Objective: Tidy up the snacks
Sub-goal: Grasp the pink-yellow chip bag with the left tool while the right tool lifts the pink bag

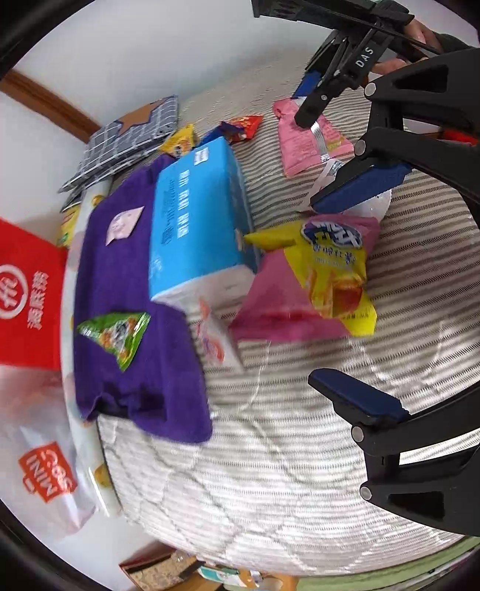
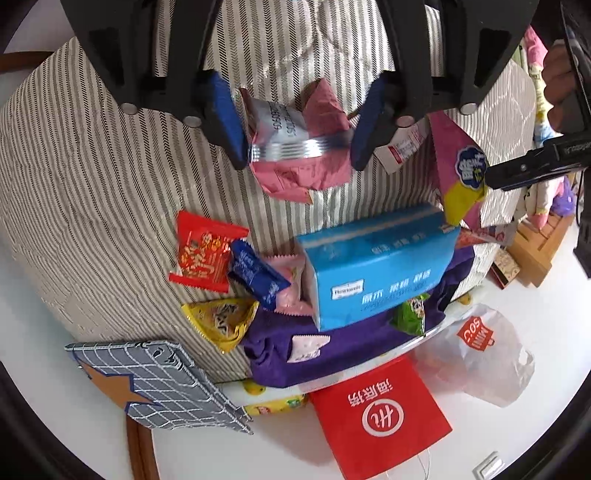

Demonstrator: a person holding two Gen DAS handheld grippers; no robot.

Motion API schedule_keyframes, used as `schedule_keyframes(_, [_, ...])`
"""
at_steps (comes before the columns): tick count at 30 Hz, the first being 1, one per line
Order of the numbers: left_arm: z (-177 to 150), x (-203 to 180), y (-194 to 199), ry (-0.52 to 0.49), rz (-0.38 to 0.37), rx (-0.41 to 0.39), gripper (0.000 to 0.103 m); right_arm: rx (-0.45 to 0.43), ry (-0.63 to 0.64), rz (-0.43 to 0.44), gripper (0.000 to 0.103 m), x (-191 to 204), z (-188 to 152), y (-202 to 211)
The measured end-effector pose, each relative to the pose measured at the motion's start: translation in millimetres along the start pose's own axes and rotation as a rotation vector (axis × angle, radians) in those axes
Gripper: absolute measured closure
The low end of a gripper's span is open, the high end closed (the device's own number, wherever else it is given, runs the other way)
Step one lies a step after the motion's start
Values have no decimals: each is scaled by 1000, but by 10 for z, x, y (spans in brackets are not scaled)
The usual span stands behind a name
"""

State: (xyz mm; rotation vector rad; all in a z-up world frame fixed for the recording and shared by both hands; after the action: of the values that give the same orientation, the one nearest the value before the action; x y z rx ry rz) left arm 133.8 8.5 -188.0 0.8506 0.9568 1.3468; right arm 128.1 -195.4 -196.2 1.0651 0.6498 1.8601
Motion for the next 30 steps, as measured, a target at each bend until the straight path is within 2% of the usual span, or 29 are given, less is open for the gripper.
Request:
schedule_keyframes(5, [-5, -102, -261, -29, 27, 59, 17, 38, 41, -12, 40, 2, -55, -143])
schedule_keyframes(9, [29, -143, -361, -1, -13, 72, 17, 38, 30, -1, 42, -52, -50, -170])
schedule_keyframes(10, [39, -153, -374, -4, -17, 71, 21, 32, 30, -5, 46, -63, -37, -153])
schedule_keyframes(14, [70, -197, -390, -11, -37, 66, 28, 3, 54, -16, 48, -58, 33, -63])
schedule_keyframes(19, [56, -205, -325, -14, -31, 53, 36, -35, 77, 2, 49, -29, 176, 45])
schedule_keyframes(22, [73, -196, -254, 17, -37, 41, 36, -67, 81, 17, 49, -53, 293, 112])
schedule_keyframes(30, [173, -188, 85, 74, 31, -29, 37, -112, 168, 3, 49, -84, 558, 238])
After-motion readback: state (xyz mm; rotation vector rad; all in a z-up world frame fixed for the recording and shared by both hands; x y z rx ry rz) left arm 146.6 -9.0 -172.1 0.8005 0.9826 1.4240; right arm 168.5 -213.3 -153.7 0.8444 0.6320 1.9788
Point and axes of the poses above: each gripper's, at about its wrist camera, not at the fingertips, and y roughly against the way its jaws point, x to its left, z to its top, the point moved 7 cm from there along -y, roughly the way its jaws point, and after that the axes turned 9 degrees about z, right-handed, at the moved point
